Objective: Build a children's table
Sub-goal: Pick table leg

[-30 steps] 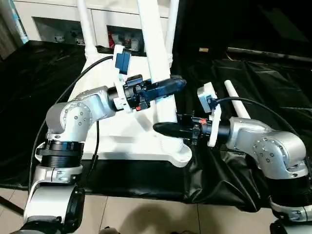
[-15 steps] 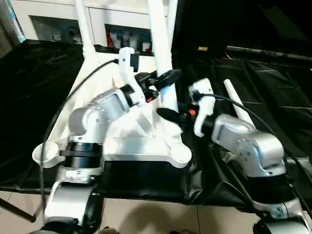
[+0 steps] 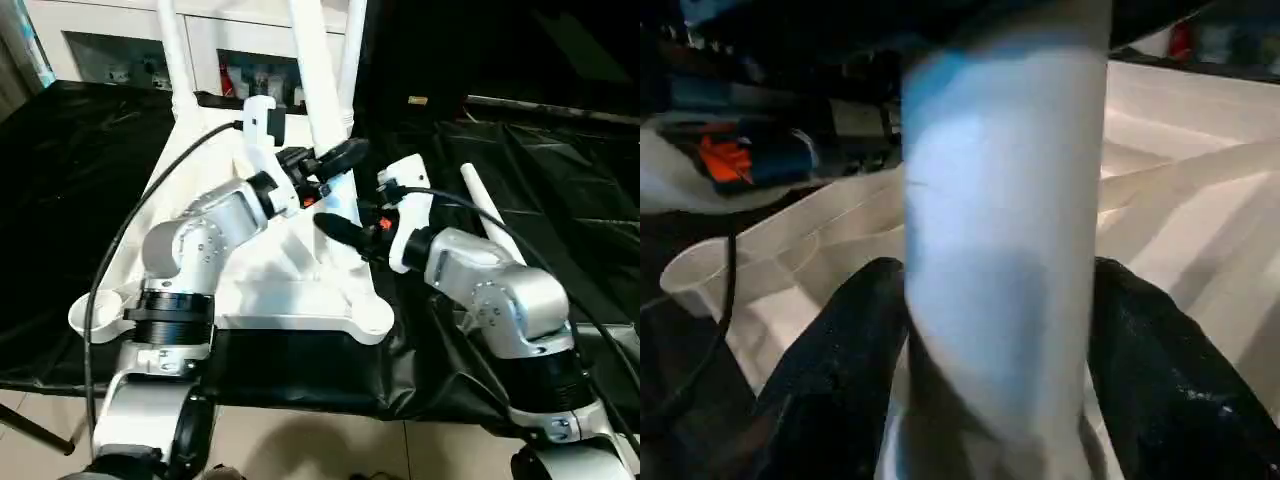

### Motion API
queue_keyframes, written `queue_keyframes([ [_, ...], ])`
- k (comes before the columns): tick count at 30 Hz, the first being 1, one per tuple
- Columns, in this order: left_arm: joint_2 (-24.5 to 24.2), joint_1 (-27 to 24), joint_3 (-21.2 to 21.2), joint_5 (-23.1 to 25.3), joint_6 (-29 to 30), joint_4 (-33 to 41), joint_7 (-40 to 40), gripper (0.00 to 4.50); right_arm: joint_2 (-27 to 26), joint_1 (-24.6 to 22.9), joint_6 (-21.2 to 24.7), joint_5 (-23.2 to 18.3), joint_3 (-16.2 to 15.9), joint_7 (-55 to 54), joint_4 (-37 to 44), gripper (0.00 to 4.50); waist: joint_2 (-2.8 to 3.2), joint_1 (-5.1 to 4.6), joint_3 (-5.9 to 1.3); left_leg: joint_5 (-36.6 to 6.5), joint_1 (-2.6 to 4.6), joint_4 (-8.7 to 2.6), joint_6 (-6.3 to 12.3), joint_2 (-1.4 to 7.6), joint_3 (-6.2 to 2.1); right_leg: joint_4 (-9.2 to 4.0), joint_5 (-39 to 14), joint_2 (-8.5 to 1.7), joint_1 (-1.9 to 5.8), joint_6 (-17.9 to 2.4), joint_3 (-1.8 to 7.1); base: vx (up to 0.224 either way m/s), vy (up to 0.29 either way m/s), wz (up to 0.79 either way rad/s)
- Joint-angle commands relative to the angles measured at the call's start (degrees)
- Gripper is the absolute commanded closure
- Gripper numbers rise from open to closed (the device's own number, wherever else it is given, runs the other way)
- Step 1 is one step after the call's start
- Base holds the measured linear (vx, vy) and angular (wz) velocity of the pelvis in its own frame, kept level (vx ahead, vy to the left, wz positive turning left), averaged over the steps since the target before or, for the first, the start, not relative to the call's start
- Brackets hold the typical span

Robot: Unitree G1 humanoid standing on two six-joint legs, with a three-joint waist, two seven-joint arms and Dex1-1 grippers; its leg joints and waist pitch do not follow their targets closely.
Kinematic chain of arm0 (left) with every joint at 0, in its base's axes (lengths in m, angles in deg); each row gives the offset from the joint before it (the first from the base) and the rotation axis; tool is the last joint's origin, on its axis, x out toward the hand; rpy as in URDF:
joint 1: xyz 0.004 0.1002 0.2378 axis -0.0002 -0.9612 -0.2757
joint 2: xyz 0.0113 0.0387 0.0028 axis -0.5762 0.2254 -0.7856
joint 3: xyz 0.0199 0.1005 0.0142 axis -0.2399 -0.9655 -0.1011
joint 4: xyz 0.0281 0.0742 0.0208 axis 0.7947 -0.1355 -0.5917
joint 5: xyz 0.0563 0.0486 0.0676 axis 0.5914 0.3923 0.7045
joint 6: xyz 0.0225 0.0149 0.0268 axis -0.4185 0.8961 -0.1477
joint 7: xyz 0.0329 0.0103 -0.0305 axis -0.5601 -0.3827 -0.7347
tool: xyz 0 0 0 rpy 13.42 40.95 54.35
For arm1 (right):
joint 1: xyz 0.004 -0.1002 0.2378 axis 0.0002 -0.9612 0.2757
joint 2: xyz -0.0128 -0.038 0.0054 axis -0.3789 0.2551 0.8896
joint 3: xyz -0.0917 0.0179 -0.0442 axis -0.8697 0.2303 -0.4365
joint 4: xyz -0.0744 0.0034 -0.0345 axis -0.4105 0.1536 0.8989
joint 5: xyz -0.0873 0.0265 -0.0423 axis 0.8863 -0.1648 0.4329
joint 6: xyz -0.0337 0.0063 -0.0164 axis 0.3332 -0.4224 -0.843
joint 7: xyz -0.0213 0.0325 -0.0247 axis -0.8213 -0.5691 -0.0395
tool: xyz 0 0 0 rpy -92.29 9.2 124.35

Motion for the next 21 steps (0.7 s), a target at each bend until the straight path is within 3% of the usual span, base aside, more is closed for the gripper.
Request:
queue_keyframes([
  [1,-1.0,1.0,-1.3,-0.8,0.3,0.9,3.8,2.58,2.0,0.5,1.2,-1.2,0.5,2.8,1.6,1.4,0.48,0.02,-4.58,-5.2,0.0,-3.56,0.21,-0.97,1.06,-3.14,-8.3,-1.1,4.56,-7.7,1.8,0.0,0.0,0.0],
  [8,-5.6,0.2,-4.2,-5.8,2.9,4.8,19.2,2.58,9.5,-0.3,7.5,-9.2,1.6,15.0,4.3,1.4,0.54,0.26,-4.59,-5.7,0.07,-3.53,0.95,-0.82,1.07,-2.93,-8.3,-1.27,4.8,-9.9,1.82,0.0,0.0,0.0],
  [11,-6.7,0.3,-5.3,-6.1,3.3,5.4,22.0,2.58,11.0,-0.4,8.4,-10.5,1.1,17.5,4.6,1.4,0.47,0.13,-4.42,-6.4,-0.03,-3.52,1.08,-0.78,1.12,-3.07,-8.8,-1.27,4.69,-10.3,1.77,0.0,0.0,0.0],
  [15,-7.8,0.1,-7.1,-5.7,3.1,5.7,25.2,2.58,11.7,0.0,9.2,-11.4,0.6,19.1,4.5,1.4,0.33,0.14,-4.29,-7.9,0.03,-3.6,0.13,-0.86,1.11,-3.72,-14.8,-1.36,4.52,-8.2,1.72,0.0,0.0,0.0],
  [21,-8.3,-0.3,-8.4,-5.4,3.5,6.6,26.3,2.58,12.1,0.4,9.7,-12.7,0.1,20.2,4.3,1.4,0.14,0.21,-4.33,-7.8,-0.04,-3.57,-0.28,-0.84,1.08,-3.86,-16.5,-1.36,4.45,-7.3,1.66,0.0,0.0,0.0],
])
